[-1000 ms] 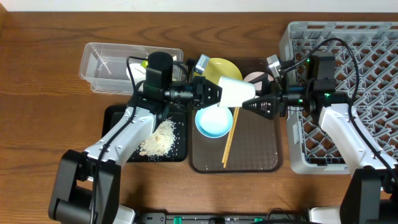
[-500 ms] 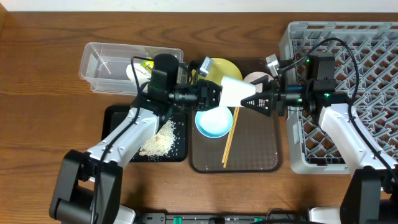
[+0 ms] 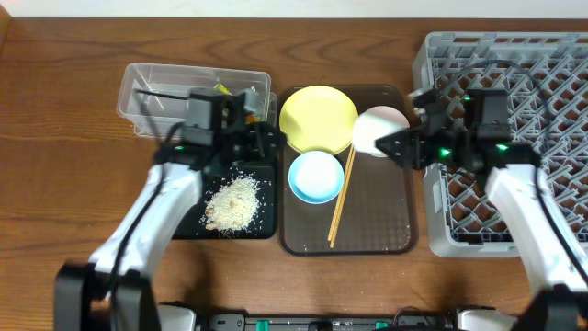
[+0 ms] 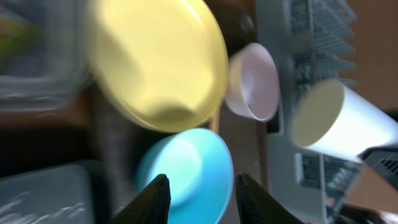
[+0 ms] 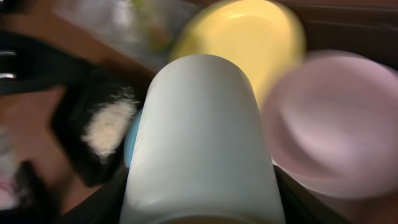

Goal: Sort waste into correct bins and load items into the dishwasher rack

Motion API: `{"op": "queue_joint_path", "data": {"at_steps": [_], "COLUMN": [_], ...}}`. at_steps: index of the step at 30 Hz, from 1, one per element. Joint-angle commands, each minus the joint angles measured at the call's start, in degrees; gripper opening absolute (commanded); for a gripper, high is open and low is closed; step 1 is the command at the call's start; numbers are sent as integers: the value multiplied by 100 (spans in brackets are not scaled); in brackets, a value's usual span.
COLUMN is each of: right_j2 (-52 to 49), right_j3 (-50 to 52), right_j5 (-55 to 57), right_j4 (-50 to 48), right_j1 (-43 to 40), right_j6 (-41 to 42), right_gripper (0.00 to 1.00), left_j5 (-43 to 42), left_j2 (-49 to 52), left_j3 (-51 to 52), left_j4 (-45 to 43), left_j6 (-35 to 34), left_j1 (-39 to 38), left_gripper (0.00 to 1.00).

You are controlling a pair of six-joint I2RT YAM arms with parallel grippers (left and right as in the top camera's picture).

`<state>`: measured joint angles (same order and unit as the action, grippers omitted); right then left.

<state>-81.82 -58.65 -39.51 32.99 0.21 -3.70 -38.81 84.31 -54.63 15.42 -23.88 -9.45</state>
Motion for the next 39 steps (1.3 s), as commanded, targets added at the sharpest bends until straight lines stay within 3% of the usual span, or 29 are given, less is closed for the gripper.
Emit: {"op": "queue_joint_path", "data": {"at_steps": [1, 7, 9, 20, 31, 33, 37, 39], "right_j2": [522, 612, 581, 118, -953, -1134, -1399, -1425], "right_j3": [-505, -1456, -1639, -1753, -1751, -1751, -1751, -1751], "right_j5": [1600, 3405, 3790, 4542, 4356, 4356, 4341, 4177], "right_j4": [544, 2444, 2796, 3672, 3683, 3648, 3552, 3539], "right_j1": [-328, -1036, -1268, -2623, -2756, -2756, -2756, -2756], "right_j6": [118, 575, 743, 1097, 1097, 1097, 1097, 1099], "right_gripper": [34, 28, 26, 25, 27, 32, 74, 88], "left_j5": [841, 2566, 2798, 2793, 2793, 2793, 2793, 2793], "left_j2": [-667, -1453, -1547, -1556, -1552, -1552, -1552, -1552], "left_j3": [-39, -39, -39, -37, -37, -37, -37, -37], "left_j4": [501, 1574, 1711, 1735, 1738, 1738, 1742, 1757], "left_j6": [645, 798, 798, 599, 599, 599, 599, 599], "left_j1": [313, 632, 656, 654, 654, 654, 654, 654], "left_gripper": [38, 42, 42, 43, 43, 43, 43, 43]}}
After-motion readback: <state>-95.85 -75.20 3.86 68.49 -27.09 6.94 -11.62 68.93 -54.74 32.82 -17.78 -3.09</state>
